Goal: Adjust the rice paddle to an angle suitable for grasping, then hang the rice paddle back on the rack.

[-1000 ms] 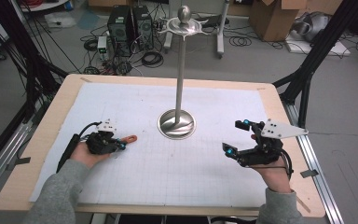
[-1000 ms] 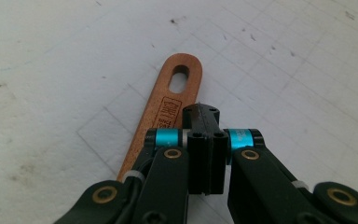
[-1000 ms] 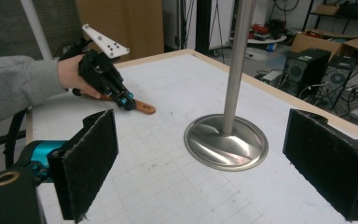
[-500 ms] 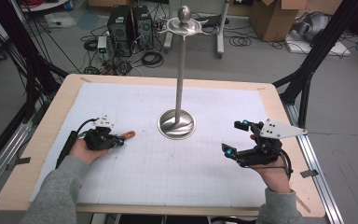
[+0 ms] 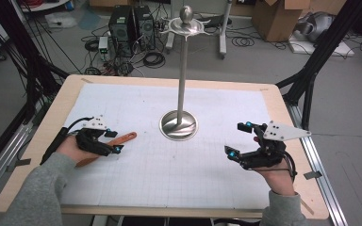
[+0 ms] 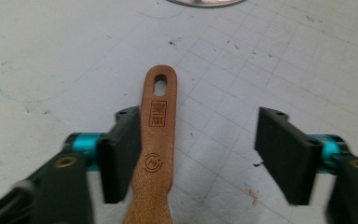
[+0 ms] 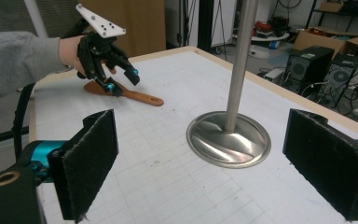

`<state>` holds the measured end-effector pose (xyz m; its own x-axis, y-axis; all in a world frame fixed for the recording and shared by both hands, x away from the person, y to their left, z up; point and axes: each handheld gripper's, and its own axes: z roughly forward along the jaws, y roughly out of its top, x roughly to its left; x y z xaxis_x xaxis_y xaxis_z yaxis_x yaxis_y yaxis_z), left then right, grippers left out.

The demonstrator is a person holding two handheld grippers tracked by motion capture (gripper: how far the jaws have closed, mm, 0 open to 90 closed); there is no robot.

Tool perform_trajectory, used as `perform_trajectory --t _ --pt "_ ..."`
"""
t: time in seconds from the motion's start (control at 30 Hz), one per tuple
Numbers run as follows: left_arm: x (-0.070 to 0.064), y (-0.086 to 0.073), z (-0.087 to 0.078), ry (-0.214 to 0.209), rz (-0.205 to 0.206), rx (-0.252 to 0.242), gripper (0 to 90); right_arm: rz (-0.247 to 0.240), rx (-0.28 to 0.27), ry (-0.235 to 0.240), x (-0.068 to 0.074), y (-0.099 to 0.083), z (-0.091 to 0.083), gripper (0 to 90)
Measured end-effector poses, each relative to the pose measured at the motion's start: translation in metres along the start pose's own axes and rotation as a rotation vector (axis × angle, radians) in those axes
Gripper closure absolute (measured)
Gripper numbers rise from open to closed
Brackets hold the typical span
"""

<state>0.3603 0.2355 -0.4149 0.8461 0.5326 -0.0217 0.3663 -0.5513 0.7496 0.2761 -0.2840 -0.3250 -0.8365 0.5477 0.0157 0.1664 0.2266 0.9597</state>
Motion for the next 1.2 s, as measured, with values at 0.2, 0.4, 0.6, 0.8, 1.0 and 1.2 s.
perform_trajectory --t 0.2,0.4,0.6,0.8,1.0,1.2 --pt "0.009 -0.003 0.001 0.004 -0.063 0.013 15.9 -0.001 0.003 0.007 0.0 0.0 0.0 9.3" --pt "0.021 -0.006 -0.002 -0.041 -0.1 0.01 16.2 0.003 0.005 0.01 0.0 0.0 -0.001 9.3" --pt "0.029 -0.008 0.0 -0.044 -0.118 0.029 16.9 -0.004 0.012 0.014 0.001 0.0 0.0 9.3" --pt "0.033 -0.006 0.01 -0.053 -0.106 0.068 16.9 -0.006 0.012 0.016 0.001 0.0 -0.002 9.3" --pt "0.033 -0.009 0.019 -0.037 -0.103 0.103 17.8 -0.005 0.011 0.015 0.001 -0.001 -0.005 9.4" --pt "0.034 -0.009 0.019 -0.03 -0.094 0.103 20.8 -0.009 0.016 0.021 0.002 -0.001 -0.004 9.4"
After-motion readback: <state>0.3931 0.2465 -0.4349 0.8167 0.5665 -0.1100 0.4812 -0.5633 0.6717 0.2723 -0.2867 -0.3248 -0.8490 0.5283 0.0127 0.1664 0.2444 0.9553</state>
